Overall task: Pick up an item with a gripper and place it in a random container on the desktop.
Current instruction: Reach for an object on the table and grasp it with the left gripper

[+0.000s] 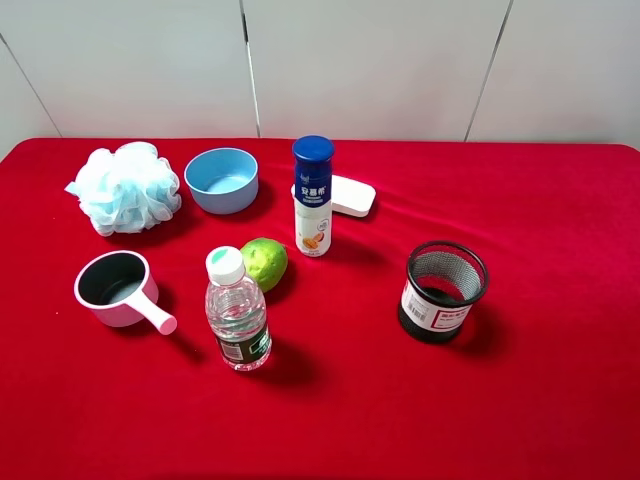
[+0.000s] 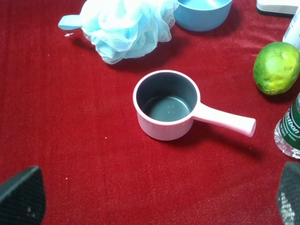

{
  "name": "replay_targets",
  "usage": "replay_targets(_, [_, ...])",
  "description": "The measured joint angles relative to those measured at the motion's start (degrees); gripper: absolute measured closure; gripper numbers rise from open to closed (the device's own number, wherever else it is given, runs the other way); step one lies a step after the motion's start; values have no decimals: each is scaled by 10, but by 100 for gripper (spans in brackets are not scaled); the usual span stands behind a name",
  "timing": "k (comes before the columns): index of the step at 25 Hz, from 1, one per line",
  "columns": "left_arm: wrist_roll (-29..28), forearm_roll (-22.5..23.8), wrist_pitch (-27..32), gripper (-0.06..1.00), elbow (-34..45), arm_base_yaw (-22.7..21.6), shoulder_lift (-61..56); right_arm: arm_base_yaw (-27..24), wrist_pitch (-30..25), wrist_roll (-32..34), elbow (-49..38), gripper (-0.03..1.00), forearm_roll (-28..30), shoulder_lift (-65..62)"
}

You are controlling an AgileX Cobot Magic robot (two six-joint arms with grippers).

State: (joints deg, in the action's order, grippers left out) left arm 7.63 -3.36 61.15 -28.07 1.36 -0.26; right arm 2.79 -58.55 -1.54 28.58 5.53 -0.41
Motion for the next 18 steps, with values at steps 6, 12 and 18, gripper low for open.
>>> replay_targets(6, [0,0,0,-3,0,0,0,0,0,0,0,28,0,0])
replay_targets(12, [0,0,0,-3,0,0,0,0,0,0,0,28,0,0])
replay_targets(18, [0,0,0,-3,0,0,0,0,0,0,0,28,0,0])
